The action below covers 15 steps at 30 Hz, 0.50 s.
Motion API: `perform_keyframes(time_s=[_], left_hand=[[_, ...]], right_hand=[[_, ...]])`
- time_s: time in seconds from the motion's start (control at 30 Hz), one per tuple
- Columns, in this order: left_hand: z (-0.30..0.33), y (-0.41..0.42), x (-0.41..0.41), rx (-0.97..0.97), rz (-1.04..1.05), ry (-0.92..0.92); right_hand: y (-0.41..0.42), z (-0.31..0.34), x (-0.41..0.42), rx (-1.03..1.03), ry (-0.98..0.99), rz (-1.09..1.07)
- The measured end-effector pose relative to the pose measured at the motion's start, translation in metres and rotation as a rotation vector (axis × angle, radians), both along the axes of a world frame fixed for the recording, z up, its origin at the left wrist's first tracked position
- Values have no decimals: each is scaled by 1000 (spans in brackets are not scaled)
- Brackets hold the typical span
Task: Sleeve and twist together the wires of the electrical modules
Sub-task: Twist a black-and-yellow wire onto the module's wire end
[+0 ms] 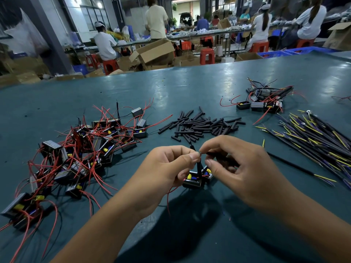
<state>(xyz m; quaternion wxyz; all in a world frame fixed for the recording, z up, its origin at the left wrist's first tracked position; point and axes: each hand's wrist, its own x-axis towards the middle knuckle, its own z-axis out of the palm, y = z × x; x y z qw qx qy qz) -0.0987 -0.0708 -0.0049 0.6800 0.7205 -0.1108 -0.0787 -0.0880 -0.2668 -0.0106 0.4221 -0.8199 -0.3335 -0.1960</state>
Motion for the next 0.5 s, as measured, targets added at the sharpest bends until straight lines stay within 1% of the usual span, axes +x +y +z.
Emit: perform_keyframes(time_s=[0.17,0.27,0.37,0.43,0.5], left_hand=[[2,3,0,78,16,-90],[6,4,-1,149,-3,-157],[9,4,-2,235,22,-212],[9,2,-3,196,43,-162],[8,0,-5,63,45,-5]], right_hand=[[6,-1,0,-15,-62,-67],[7,0,0,0,-59,-66],[8,0,-1,-3,-51,-72],[10,0,-2,-3,-53,-68],[12,0,-4,-13,-70,-62]])
